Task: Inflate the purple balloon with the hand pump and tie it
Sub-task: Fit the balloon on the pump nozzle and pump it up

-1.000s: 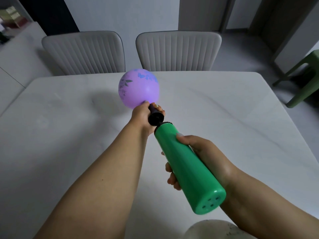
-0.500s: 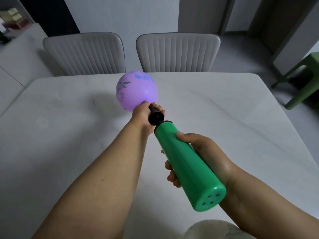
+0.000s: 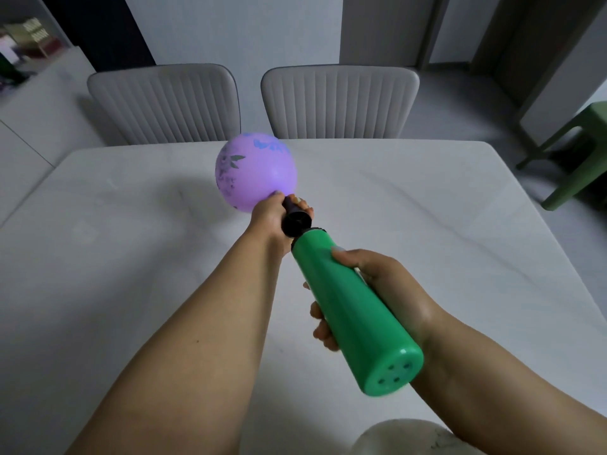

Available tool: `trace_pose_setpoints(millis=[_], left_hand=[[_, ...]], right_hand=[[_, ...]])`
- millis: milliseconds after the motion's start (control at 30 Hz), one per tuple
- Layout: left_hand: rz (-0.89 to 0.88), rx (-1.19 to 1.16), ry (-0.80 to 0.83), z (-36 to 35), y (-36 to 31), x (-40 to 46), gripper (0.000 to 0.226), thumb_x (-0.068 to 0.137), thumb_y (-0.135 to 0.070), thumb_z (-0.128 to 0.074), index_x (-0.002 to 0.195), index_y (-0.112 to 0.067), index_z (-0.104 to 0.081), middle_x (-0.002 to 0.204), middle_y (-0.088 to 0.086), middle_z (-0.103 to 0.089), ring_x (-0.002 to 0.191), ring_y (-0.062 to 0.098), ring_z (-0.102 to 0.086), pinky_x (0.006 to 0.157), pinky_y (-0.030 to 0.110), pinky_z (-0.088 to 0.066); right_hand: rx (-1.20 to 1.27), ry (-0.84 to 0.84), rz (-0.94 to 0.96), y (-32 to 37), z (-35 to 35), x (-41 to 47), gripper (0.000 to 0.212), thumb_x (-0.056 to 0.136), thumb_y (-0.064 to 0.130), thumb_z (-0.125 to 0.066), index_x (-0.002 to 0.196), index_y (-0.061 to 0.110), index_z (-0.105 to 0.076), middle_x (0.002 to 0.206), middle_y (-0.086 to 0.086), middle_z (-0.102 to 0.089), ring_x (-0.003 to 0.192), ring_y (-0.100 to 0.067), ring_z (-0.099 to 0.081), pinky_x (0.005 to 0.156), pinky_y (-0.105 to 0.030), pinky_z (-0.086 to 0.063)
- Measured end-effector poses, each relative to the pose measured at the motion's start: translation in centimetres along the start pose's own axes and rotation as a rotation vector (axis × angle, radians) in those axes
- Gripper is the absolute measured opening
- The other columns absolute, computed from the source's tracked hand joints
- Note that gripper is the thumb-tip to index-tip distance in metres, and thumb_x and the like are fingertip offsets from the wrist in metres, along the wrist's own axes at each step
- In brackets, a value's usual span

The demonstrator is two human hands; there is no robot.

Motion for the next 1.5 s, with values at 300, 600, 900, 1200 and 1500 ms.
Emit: trace_pose_setpoints(millis=[300, 600, 900, 1200, 1500], left_hand=[[-0.018, 0.001, 0.022, -0.4, -0.2, 0.0, 0.041, 0.102, -0.023, -0.029, 0.064, -0.012, -0.040, 0.035, -0.003, -0.042, 0.028, 0.011, -0.041, 0.041, 0.009, -0.039], [-0.028, -0.032, 0.016, -0.6, 0.9, -0.7, 0.041, 0.102, -0.023, -0.028, 0.063, -0.011, -0.038, 0.039, -0.001, -0.042, 0.032, 0.013, -0.041, 0.041, 0.011, -0.038], [0.000, -0.056, 0.024, -1.1, 0.7, -0.7, 0.041, 0.103, -0.025, -0.027, 0.065, -0.013, -0.036, 0.055, -0.003, -0.039, 0.046, 0.009, -0.038, 0.046, 0.015, -0.036], [-0.013, -0.036, 0.013, -0.8, 0.3, 0.0, 0.041, 0.103, -0.026, -0.029, 0.065, -0.012, -0.040, 0.035, -0.004, -0.042, 0.029, 0.010, -0.041, 0.041, 0.009, -0.039], [-0.027, -0.014, 0.024, -1.0, 0.7, -0.1, 0.043, 0.102, -0.025, -0.027, 0.063, -0.011, -0.039, 0.037, -0.001, -0.042, 0.030, 0.013, -0.041, 0.041, 0.012, -0.039]], right_hand=[[0.020, -0.018, 0.042, 0.3, 0.4, 0.6, 0.049, 0.084, 0.040, -0.055, 0.109, -0.002, -0.056, 0.065, -0.018, -0.062, 0.044, -0.030, -0.063, 0.045, -0.027, -0.053], [-0.013, -0.060, 0.032, 2.0, 0.2, 1.9, 0.047, 0.085, 0.038, -0.052, 0.109, -0.003, -0.053, 0.063, -0.018, -0.062, 0.042, -0.030, -0.062, 0.043, -0.026, -0.053], [0.026, 0.015, 0.004, 0.6, 0.5, 0.1, 0.047, 0.084, 0.039, -0.052, 0.104, -0.003, -0.055, 0.061, -0.017, -0.061, 0.042, -0.030, -0.062, 0.044, -0.026, -0.052], [0.042, 0.024, 0.026, 0.1, 0.8, 0.1, 0.050, 0.080, 0.039, -0.056, 0.105, -0.004, -0.057, 0.062, -0.017, -0.062, 0.043, -0.029, -0.062, 0.044, -0.026, -0.053], [0.048, -0.025, 0.045, 2.5, 0.2, 2.2, 0.046, 0.085, 0.037, -0.053, 0.108, -0.003, -0.054, 0.062, -0.018, -0.061, 0.041, -0.029, -0.062, 0.043, -0.026, -0.053]])
Point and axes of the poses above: each hand's wrist, its own x-axis towards the middle knuckle, its own z-axis out of the back of the hand, y = z × x, the point moved 7 cm from there along x, towards the middle knuckle
